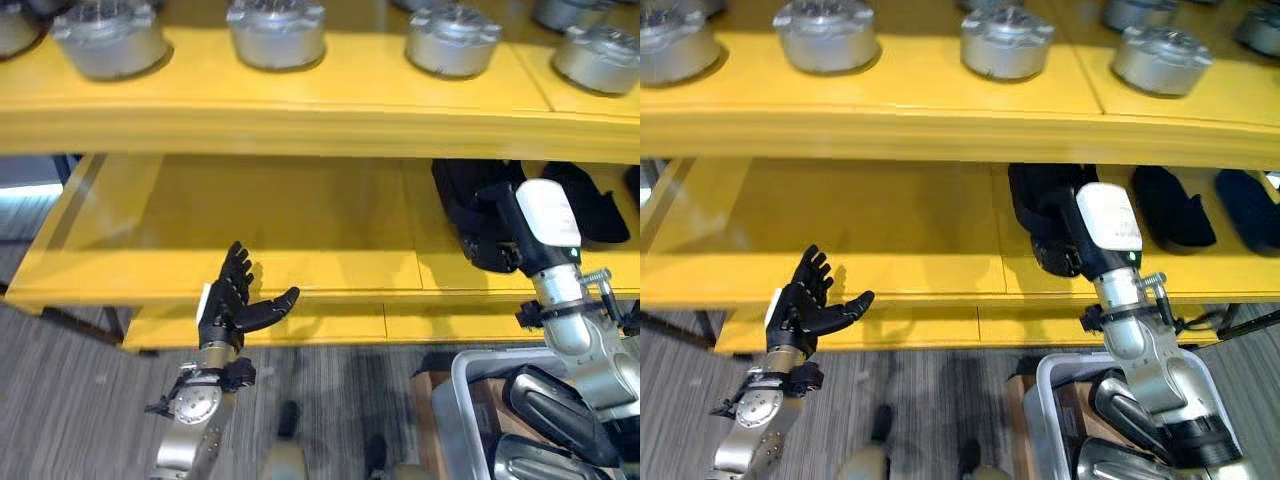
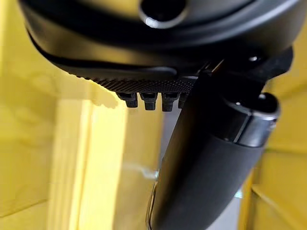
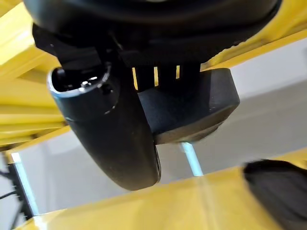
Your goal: Move parts from the plastic box to the shelf.
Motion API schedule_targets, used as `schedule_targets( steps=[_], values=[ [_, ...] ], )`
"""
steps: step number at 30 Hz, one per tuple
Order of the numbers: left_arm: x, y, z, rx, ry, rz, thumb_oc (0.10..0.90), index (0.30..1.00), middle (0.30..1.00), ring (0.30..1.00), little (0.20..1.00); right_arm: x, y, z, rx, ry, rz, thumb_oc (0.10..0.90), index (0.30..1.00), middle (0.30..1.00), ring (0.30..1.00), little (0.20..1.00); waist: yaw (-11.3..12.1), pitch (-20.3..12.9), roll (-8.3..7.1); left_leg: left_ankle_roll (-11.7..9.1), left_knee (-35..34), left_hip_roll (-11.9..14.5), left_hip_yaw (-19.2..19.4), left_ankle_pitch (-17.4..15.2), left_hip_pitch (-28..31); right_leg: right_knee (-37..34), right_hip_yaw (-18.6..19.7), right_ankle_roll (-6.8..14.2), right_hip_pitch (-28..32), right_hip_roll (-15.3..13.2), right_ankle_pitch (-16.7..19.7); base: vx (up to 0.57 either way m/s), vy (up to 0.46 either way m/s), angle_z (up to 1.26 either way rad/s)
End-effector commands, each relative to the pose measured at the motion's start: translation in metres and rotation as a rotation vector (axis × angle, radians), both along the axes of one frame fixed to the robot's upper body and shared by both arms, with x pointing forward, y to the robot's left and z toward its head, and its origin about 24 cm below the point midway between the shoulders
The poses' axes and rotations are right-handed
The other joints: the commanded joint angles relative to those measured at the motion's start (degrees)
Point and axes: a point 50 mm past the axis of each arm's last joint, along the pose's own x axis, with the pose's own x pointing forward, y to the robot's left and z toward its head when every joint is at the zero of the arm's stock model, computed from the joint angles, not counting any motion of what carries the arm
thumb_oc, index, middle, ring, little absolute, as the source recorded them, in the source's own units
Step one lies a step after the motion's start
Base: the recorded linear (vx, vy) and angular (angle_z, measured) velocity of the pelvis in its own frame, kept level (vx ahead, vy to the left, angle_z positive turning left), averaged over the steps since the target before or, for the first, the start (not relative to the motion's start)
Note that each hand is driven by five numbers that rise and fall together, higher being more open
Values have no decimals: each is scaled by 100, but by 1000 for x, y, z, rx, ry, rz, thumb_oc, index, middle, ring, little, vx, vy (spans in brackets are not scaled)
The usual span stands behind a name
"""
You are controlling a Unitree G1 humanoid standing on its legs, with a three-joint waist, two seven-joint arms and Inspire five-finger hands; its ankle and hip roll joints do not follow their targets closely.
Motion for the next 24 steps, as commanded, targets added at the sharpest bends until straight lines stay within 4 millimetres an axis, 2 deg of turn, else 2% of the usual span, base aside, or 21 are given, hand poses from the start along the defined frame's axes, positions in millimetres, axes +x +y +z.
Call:
schedule_targets(
  steps=[1,6,10,17,19,24],
  values=[
    [10,-3,48,14,-247,-57,900,1000,1000,1000,1000,2,16,76,-38,-332,71,400,300,300,300,300,100,-754,-8,-295,-506,151,78,467,283,1021,435,259,-430,-279,-585,127,196,26],
    [11,0,51,22,-252,-53,900,1000,1000,1000,1000,9,25,79,-37,-323,94,400,300,300,300,300,228,-732,-36,-172,-115,-177,250,56,262,768,474,437,-100,-658,-438,124,208,26],
    [13,-1,57,28,-275,-67,900,1000,1000,1000,1000,19,31,82,-42,-297,103,400,300,300,300,300,367,-719,-76,-149,77,-331,301,-97,158,585,466,544,-3,-854,-323,70,125,2],
    [14,0,62,34,-290,-71,900,1000,1000,1000,1000,34,31,84,-47,-261,70,400,300,300,300,300,551,-650,-156,-154,418,-479,234,-259,-131,446,317,588,53,-965,-270,39,34,8],
    [13,1,63,33,-295,-69,900,1000,1000,1000,1000,43,34,86,-53,-241,59,400,300,300,300,300,652,-563,-168,-150,577,-496,209,-300,-274,533,296,580,-49,-987,-295,-26,-4,9],
    [15,1,69,29,-320,-72,900,1000,1000,1000,1000,65,29,79,-40,-154,-1,400,300,300,300,300,752,-293,-96,-118,925,-480,149,-386,-621,988,335,555,-476,-1015,-371,-82,0,3]
  ],
)
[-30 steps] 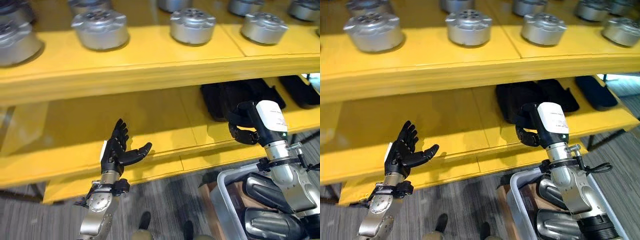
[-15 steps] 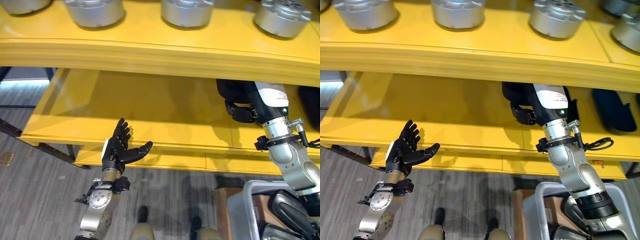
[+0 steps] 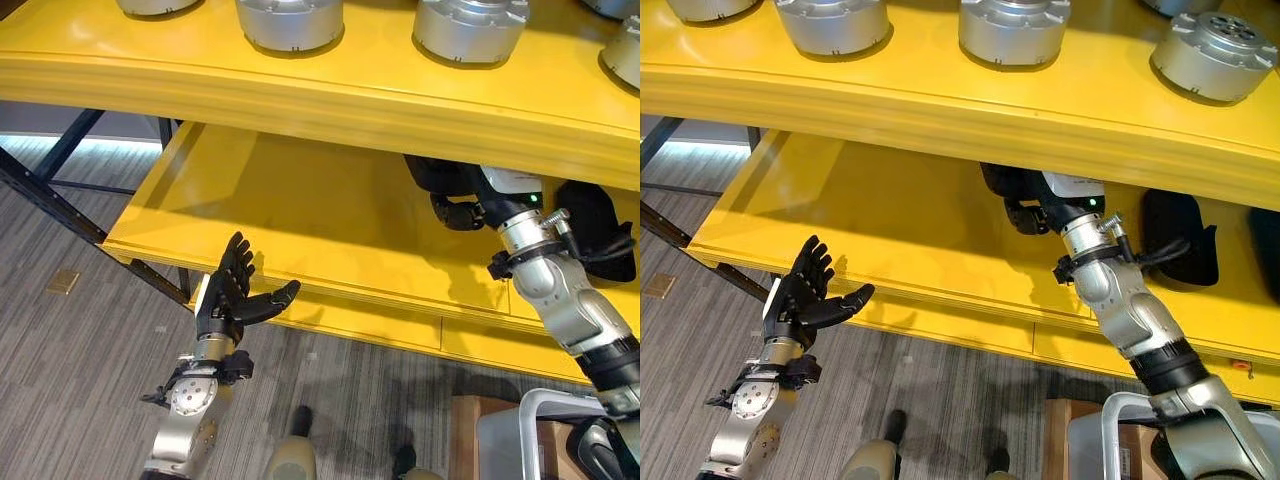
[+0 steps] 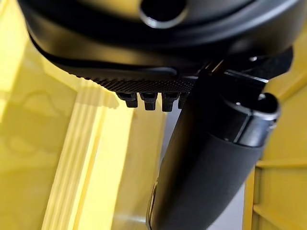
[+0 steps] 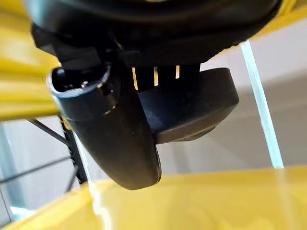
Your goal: Move parts from the plastic box to the shelf.
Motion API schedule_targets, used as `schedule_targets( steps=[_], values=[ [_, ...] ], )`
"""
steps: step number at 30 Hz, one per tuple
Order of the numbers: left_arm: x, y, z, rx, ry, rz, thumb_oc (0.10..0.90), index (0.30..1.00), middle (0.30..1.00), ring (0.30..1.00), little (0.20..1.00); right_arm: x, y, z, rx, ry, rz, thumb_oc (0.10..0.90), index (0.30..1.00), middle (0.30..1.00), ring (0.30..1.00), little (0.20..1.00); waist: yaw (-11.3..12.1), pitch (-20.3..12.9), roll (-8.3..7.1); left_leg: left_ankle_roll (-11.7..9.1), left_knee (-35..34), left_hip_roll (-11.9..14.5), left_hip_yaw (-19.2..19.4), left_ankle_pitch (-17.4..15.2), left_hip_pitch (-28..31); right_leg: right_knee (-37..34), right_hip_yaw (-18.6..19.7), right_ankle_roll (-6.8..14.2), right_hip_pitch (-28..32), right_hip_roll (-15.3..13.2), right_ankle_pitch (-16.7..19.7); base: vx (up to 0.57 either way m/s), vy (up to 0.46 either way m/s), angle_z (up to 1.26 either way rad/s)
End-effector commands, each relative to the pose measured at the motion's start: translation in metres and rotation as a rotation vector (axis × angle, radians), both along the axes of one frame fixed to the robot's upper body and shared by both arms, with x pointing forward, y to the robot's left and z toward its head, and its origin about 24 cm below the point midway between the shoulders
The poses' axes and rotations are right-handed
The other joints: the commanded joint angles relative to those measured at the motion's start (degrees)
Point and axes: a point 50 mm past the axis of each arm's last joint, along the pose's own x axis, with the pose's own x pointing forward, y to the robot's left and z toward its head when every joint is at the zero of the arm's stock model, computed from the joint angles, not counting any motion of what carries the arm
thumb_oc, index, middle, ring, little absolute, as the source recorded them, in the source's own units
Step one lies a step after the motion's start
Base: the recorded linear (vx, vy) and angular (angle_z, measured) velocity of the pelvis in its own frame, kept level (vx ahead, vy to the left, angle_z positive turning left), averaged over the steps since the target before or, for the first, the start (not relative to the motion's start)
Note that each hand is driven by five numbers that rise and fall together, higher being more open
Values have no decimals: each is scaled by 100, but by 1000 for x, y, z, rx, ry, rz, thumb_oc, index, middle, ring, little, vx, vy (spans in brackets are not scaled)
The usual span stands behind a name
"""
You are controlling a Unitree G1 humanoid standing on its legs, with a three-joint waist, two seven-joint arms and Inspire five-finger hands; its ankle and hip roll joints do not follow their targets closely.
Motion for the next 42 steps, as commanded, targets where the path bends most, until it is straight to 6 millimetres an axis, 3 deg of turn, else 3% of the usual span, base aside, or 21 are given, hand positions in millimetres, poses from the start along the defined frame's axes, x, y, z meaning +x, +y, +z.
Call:
schedule_targets(
  steps=[1,12,23,35,42],
  values=[
    [4,1,55,40,-272,-42,900,1000,1000,1000,1000,8,10,60,29,-205,22,400,300,300,300,300,40,-260,-167,-2,903,214,23,-459,-507,714,242,-117,-233,-265,-309,-88,-1,-1],
    [6,-1,68,38,-334,-49,900,1000,1000,1000,1000,44,-19,61,-21,-96,-204,400,300,300,300,300,168,134,134,-4,1688,248,-77,-580,-1337,1944,432,-186,-1344,-304,-609,-89,9,3],
    [9,-5,71,41,-343,-49,900,1000,1000,1000,1000,55,-39,64,-30,-56,-340,400,300,300,300,300,74,312,212,5,2631,324,-158,-980,-1877,3033,690,-326,-2026,-272,-1065,-53,2,-4],
    [13,-7,75,61,-355,-69,900,1000,1000,1000,1000,58,-59,63,-10,-28,-446,400,300,300,300,300,38,347,250,-2,2832,327,-273,-1055,-2022,3357,702,-362,-2211,-257,-1198,-8,-4,-2],
    [14,-8,77,66,-365,-70,900,1000,1000,1000,1000,60,-52,61,-23,-23,-428,400,300,300,300,300,43,332,259,0,2806,293,-286,-1039,-2028,3338,700,-352,-2203,-264,-1184,-1,-1,1]
  ],
)
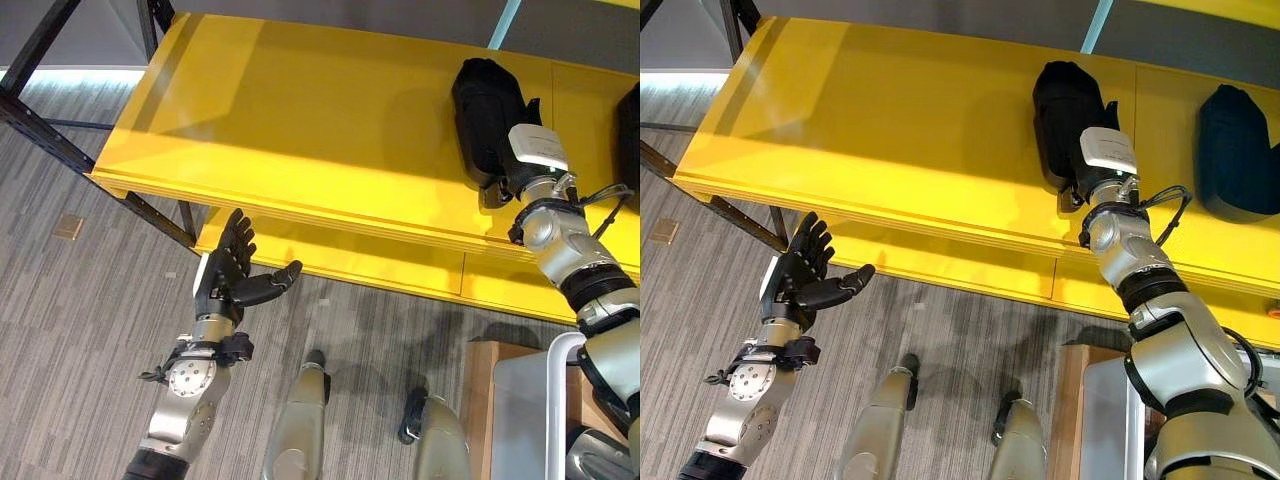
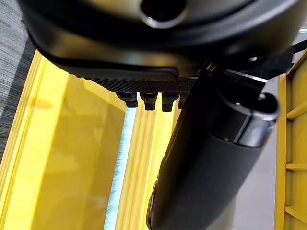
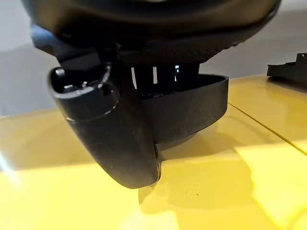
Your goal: Move parts from the plastic box to the shelf.
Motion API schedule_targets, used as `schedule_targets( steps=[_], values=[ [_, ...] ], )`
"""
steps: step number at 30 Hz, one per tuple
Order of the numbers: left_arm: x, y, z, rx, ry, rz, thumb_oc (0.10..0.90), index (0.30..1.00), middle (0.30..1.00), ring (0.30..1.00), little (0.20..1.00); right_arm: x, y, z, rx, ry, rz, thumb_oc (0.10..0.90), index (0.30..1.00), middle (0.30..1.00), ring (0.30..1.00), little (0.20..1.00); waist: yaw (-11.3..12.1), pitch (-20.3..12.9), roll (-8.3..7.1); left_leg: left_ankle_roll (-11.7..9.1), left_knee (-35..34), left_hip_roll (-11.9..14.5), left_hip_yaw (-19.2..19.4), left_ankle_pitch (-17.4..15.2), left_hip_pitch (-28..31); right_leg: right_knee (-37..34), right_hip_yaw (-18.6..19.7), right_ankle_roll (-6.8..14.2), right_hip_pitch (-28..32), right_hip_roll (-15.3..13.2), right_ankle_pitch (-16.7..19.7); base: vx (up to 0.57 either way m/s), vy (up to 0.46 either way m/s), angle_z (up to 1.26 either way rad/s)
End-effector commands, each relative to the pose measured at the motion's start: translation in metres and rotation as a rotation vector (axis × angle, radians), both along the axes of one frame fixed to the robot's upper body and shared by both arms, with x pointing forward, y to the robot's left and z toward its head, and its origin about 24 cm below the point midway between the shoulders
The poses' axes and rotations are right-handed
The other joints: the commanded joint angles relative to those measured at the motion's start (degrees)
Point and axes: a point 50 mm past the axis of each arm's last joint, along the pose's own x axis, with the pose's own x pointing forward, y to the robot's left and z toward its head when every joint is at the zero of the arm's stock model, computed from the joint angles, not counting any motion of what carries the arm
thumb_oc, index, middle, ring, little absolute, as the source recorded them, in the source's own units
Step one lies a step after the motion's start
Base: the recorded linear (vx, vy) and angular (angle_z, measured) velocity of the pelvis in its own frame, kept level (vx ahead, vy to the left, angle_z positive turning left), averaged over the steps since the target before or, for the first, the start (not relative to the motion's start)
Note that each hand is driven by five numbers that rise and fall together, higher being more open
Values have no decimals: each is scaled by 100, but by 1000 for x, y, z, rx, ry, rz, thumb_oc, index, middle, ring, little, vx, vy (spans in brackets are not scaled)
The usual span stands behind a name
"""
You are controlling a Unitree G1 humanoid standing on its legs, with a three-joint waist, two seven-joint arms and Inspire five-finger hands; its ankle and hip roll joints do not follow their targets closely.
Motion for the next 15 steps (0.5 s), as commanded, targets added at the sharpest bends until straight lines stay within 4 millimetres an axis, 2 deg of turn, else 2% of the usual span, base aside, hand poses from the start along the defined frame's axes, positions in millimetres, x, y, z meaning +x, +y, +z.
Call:
schedule_targets(
  steps=[1,10,15],
  values=[
    [0,-6,55,36,-296,-49,900,1000,1000,1000,1000,4,2,58,-55,-183,-23,400,300,300,300,300,-14,-342,54,-120,-12,361,-231,-152,117,49,129,-138,195,94,-44,0,0,0],
    [-1,-6,58,29,-314,-46,900,1000,1000,1000,1000,8,16,71,-59,-218,9,400,300,300,300,300,104,-290,44,-73,-39,318,-264,-124,67,13,96,-114,170,86,-14,0,0,0],
    [0,-8,60,31,-320,-60,900,1000,1000,1000,1000,8,17,73,-60,-222,7,400,300,300,300,300,144,-278,43,-69,-59,287,-283,-107,50,-10,47,-110,207,59,-11,14,0,4]
  ],
)
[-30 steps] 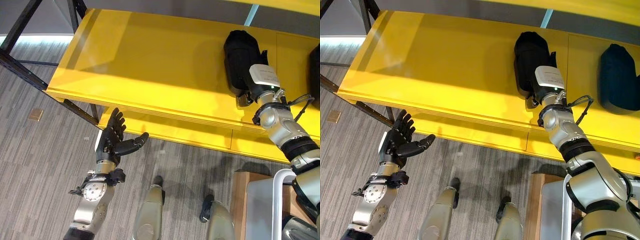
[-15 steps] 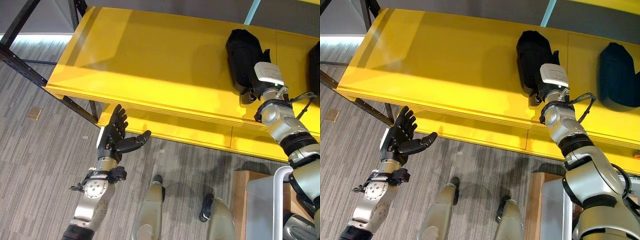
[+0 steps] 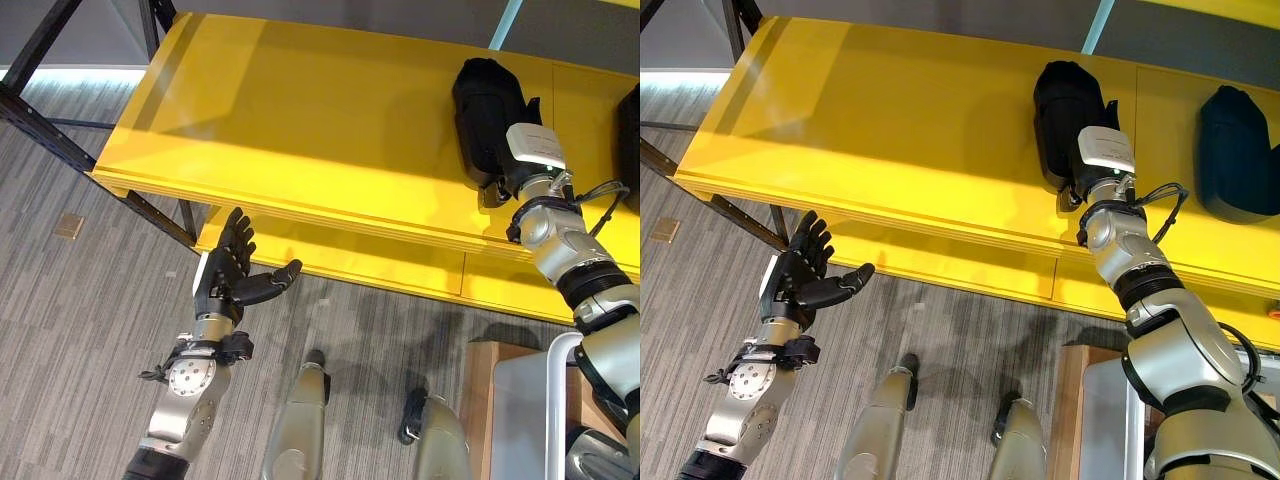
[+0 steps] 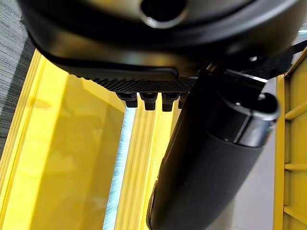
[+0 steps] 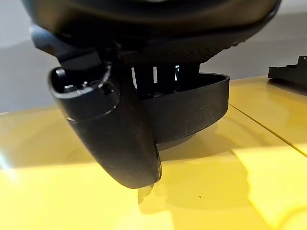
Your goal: Move parts from the plastic box to the shelf.
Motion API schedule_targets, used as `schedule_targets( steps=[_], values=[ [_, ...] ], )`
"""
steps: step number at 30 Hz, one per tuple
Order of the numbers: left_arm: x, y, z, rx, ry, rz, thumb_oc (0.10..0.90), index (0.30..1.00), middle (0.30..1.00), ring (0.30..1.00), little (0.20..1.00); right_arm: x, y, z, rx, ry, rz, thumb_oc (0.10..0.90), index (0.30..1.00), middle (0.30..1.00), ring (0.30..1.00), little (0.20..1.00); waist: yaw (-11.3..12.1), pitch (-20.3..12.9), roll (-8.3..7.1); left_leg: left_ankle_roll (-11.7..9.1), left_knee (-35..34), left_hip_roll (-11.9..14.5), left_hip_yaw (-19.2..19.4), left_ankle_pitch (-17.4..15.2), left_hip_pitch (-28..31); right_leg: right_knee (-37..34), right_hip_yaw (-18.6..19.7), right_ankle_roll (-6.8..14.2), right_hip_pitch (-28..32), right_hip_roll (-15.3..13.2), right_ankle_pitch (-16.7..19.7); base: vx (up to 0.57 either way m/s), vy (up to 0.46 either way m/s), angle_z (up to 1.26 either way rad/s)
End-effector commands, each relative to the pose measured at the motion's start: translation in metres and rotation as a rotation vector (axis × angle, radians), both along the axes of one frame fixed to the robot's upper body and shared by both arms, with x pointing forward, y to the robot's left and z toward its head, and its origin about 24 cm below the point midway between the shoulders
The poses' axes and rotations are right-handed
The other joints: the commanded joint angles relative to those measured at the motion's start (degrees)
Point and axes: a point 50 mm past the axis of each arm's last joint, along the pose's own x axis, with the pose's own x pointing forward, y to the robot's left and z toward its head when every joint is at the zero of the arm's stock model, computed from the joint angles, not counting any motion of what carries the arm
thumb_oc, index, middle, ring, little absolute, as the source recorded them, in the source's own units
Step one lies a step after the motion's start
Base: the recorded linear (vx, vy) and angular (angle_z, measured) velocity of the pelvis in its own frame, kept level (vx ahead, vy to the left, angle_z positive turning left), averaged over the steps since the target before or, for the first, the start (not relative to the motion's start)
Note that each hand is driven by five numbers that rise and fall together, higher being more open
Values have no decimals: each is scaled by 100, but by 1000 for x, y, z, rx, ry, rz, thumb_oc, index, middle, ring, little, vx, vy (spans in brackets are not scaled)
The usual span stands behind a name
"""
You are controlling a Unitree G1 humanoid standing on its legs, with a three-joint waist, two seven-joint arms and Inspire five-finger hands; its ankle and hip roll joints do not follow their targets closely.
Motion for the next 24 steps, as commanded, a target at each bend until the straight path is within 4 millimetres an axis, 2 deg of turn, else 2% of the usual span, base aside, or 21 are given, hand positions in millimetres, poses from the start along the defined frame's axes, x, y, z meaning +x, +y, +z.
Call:
schedule_targets(
  steps=[1,17,24],
  values=[
    [0,-8,59,31,-316,-62,900,1000,1000,1000,1000,6,15,72,-46,-231,20,400,300,300,300,300,144,-264,37,-38,-60,295,-226,-117,70,-77,99,-113,221,69,43,7,0,4],
    [1,-12,62,33,-323,-85,900,1000,1000,1000,1000,6,14,78,-23,-250,-1,400,300,300,300,300,208,-201,57,-28,-84,275,-237,-110,62,-160,58,-103,265,60,61,2,1,1],
    [1,-13,62,28,-323,-86,900,1000,1000,1000,1000,8,20,80,2,-262,15,400,300,300,300,300,223,-211,60,-43,-91,274,-242,-125,108,-132,41,-115,318,49,17,10,0,0]
  ],
)
